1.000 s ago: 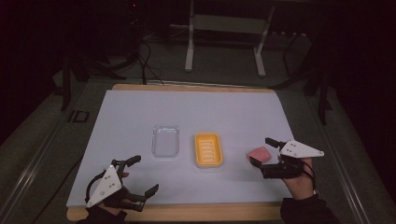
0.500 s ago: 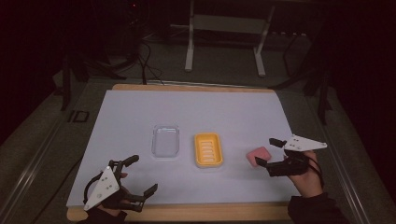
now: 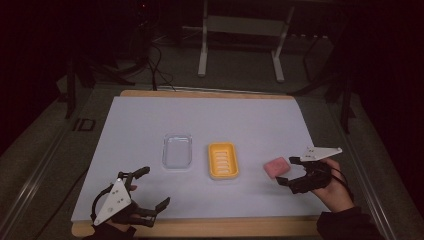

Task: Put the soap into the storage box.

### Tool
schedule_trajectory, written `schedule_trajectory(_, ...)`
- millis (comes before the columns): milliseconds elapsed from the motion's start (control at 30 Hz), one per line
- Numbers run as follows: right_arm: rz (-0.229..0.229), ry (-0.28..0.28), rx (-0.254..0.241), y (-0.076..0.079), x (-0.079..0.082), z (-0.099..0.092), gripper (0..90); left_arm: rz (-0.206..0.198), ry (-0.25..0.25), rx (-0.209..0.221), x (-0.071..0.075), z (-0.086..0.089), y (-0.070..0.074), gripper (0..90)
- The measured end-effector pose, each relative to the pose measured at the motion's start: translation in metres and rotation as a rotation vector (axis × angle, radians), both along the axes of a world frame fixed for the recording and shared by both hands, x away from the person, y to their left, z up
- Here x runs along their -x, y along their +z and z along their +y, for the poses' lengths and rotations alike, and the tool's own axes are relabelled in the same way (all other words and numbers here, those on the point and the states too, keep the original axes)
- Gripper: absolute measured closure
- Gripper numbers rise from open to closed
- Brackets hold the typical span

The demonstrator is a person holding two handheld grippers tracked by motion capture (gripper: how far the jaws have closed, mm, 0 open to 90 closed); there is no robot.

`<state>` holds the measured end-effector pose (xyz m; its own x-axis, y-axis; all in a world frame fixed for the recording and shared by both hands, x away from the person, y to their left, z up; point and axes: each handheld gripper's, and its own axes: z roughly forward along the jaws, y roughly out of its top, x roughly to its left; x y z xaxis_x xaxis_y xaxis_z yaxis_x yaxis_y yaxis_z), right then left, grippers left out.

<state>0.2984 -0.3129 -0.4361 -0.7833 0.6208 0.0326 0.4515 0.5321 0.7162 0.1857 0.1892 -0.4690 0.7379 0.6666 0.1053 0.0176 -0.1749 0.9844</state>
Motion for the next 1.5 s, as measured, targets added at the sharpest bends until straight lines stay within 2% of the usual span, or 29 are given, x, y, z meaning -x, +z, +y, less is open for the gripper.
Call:
schedule_trajectory(200, 0.082, 0.01, 0.054, -0.004, -0.003, -0.001, 10.2, 0.0, 0.001, -0.015, 0.0, -0.001, -0.001, 0.6)
schedule_trajectory(267, 0.096, 0.01, 0.085, -0.005, -0.004, -0.002, 10.3, 0.0, 0.0, -0.012, 0.0, -0.001, -0.001, 0.6)
schedule_trajectory(333, 0.09, 0.011, 0.104, -0.005, -0.004, -0.002, 10.3, 0.002, 0.0, -0.012, 0.0, -0.001, -0.001, 0.6)
schedule_trajectory(567, 0.21, 0.055, 0.193, -0.005, -0.008, -0.005, 10.3, 0.002, 0.001, -0.02, 0.0, -0.002, -0.001, 0.6)
schedule_trajectory(733, 0.273, 0.066, 0.232, -0.005, -0.01, -0.007, 10.3, 0.003, 0.0, -0.021, 0.0, -0.002, -0.001, 0.6)
schedule_trajectory(800, 0.283, 0.066, 0.24, -0.005, -0.011, -0.007, 10.2, 0.003, 0.0, -0.02, 0.0, -0.002, -0.001, 0.6)
schedule_trajectory(867, 0.316, 0.065, 0.267, -0.006, -0.013, -0.008, 10.3, 0.002, 0.0, -0.024, 0.0, -0.002, -0.001, 0.6)
schedule_trajectory(1000, 0.323, 0.057, 0.308, -0.006, -0.015, -0.01, 10.3, 0.004, 0.0, -0.025, 0.0, -0.002, -0.001, 0.6)
schedule_trajectory(1167, 0.362, 0.064, 0.335, -0.006, -0.016, -0.011, 10.3, 0.007, 0.0, -0.029, -0.001, -0.002, -0.001, 0.6)
schedule_trajectory(1200, 0.382, 0.06, 0.339, -0.006, -0.017, -0.011, 10.3, 0.005, 0.0, -0.028, 0.0, -0.002, -0.001, 0.6)
schedule_trajectory(1233, 0.403, 0.069, 0.373, -0.008, -0.018, -0.011, 10.3, 0.005, -0.001, -0.027, 0.0, -0.002, -0.001, 0.6)
schedule_trajectory(1333, 0.421, 0.062, 0.426, -0.008, -0.019, -0.01, 10.2, 0.006, 0.002, -0.029, -0.001, -0.002, -0.001, 0.6)
schedule_trajectory(1500, 0.444, 0.081, 0.479, -0.006, -0.021, -0.01, 10.2, 0.008, 0.007, -0.028, -0.001, -0.002, -0.001, 0.6)
